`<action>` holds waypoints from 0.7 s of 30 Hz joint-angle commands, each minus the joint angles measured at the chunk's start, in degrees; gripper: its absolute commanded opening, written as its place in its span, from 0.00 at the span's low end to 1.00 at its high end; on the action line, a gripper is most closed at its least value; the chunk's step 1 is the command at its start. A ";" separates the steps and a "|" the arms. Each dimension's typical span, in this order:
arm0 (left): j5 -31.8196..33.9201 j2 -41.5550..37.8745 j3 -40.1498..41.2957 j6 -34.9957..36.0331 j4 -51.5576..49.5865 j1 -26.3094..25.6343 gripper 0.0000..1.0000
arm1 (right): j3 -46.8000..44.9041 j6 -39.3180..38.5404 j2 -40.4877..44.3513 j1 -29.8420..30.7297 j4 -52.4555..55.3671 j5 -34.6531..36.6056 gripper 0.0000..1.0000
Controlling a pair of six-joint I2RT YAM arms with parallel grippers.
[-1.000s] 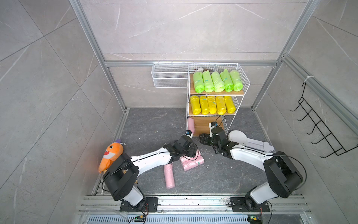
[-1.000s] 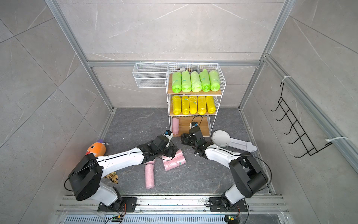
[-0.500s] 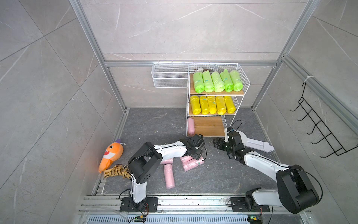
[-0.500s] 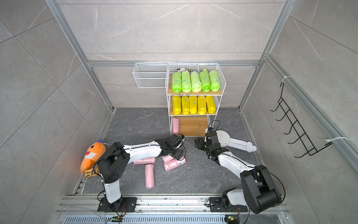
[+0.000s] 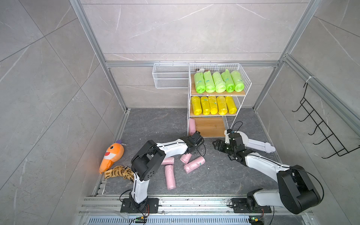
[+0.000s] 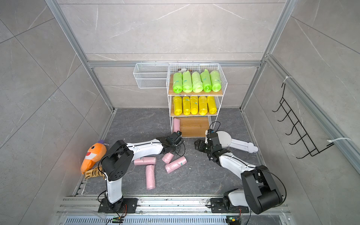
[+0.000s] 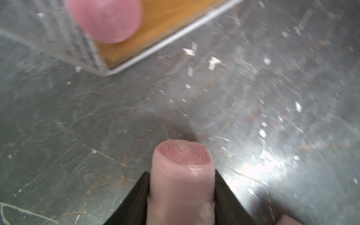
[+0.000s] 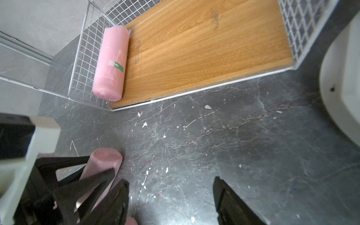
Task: Sort the rolls of trash bags by color and place them on the shelf
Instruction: Pick up the roll of trash bags from the center of the board.
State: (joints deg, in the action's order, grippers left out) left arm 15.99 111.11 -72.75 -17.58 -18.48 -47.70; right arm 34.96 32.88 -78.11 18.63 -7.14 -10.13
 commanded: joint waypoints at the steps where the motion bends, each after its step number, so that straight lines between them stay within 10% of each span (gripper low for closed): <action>1: 2.36 -6.31 2.04 -7.78 4.54 3.72 0.42 | -0.67 1.62 1.23 1.04 -3.22 -6.18 0.72; 21: -12.54 -28.92 23.82 -42.66 37.28 12.23 0.35 | -1.42 14.41 -9.30 17.17 -35.98 -17.56 0.93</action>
State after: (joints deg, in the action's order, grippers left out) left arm 5.28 85.23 -49.21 -54.78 11.79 -35.38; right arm 32.51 45.91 -86.67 34.87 -39.51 -26.94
